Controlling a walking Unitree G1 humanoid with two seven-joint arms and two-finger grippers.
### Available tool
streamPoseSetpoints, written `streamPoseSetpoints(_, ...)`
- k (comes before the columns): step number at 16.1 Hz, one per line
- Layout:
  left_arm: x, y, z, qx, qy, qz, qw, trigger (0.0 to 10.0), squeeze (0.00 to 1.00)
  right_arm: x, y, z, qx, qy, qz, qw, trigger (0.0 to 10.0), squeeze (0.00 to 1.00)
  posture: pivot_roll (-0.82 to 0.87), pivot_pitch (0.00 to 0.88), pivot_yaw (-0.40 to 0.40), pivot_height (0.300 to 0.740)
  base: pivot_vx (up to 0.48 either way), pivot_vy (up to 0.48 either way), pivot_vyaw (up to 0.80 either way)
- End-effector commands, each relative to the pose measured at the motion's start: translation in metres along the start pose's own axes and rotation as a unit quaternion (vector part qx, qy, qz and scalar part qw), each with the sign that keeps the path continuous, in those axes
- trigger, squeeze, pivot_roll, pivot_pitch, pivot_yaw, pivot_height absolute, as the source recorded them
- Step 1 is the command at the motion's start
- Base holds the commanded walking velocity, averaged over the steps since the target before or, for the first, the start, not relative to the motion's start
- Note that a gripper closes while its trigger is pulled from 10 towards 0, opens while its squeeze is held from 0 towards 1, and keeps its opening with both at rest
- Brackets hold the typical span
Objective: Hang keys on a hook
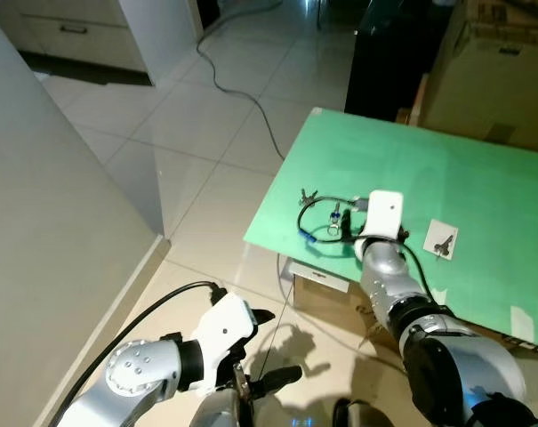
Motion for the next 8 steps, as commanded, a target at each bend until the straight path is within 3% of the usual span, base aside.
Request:
streamPoseSetpoints(1, 0.000, 0.004, 0.001, 0.004, 0.002, -0.004, 1.000, 10.0, 0.00, -0.012, 0.003, -0.004, 0.003, 0.011, -0.021, 1.000, 10.0, 0.00, 0.21, 0.286, 0.115, 0.740, 0.000, 0.000, 0.00)
streamPoseSetpoints(5, -0.004, 0.011, 0.003, 0.012, 0.020, -0.011, 1.000, 10.0, 0.00, -0.031, 0.006, 0.017, -0.034, 0.033, -0.048, 0.998, 10.0, 0.00, 0.22, 0.309, 0.127, 0.740, 0.000, 0.000, 0.00)
streamPoseSetpoints(8, -0.004, 0.012, 0.003, 0.014, 0.023, -0.011, 1.000, 10.0, 0.00, -0.039, 0.007, 0.019, -0.035, 0.019, -0.065, 0.997, 10.0, 0.00, 0.22, 0.312, 0.129, 0.740, 0.000, 0.000, 0.00)
Point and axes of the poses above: a point about 5 cm out from each wrist's last joint towards the gripper, its own y axis pointing back from the gripper into the wrist, its own x axis along the axis of the wrist's last joint, z = x × y, the point moved 6 cm from there along -y, pointing out of the wrist towards the gripper, and after that the axes turned 2 degrees about y, right-handed, at the moved point
